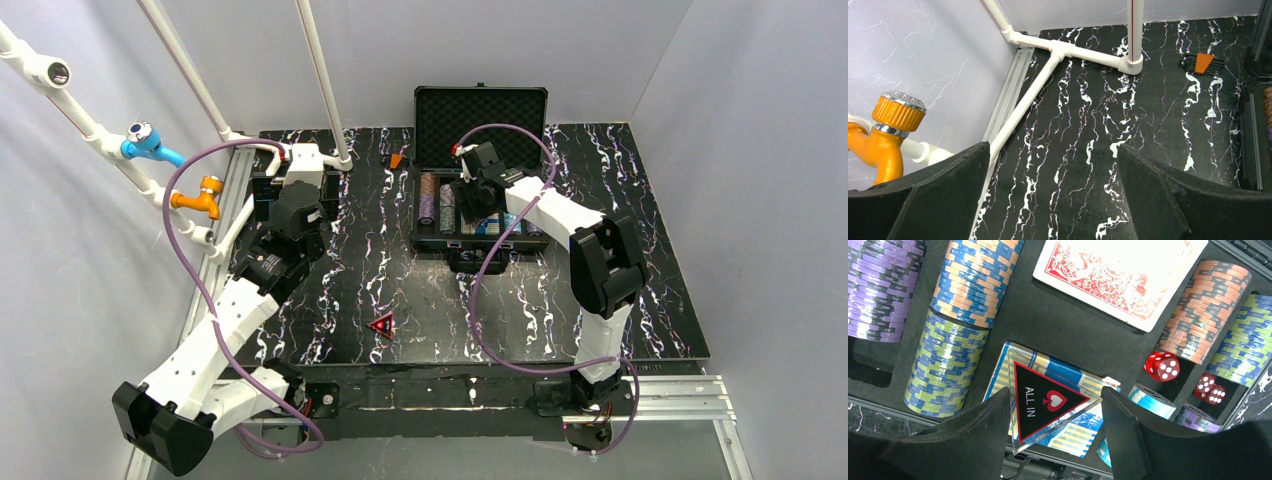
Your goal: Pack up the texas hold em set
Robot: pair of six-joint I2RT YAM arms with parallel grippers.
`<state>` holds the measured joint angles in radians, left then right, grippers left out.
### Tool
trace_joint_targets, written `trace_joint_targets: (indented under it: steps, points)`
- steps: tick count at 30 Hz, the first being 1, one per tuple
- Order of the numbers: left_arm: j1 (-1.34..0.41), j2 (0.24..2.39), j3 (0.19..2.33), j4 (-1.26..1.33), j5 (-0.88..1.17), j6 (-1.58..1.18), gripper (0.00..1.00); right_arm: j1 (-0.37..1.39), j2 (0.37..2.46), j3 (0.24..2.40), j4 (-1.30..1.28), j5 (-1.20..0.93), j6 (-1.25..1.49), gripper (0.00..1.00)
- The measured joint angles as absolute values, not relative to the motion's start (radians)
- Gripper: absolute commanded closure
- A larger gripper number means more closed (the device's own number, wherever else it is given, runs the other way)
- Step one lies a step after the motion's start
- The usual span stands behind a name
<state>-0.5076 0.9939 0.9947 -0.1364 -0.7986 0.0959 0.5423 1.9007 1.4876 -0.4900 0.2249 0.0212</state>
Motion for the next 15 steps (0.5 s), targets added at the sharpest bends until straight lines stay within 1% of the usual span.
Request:
trace_joint_targets:
  steps: [8,15]
  points:
    - [-0.508,0.994,0.995,-0.137,-0.797,0.096,0.02,0.542,1.901,1.489,-0.490,0.225,0.019,0.35]
    - [-0.508,0.994,0.995,-0.137,-0.797,0.096,0.02,0.542,1.901,1.481,-0.471,0.223,-0.008,0.31]
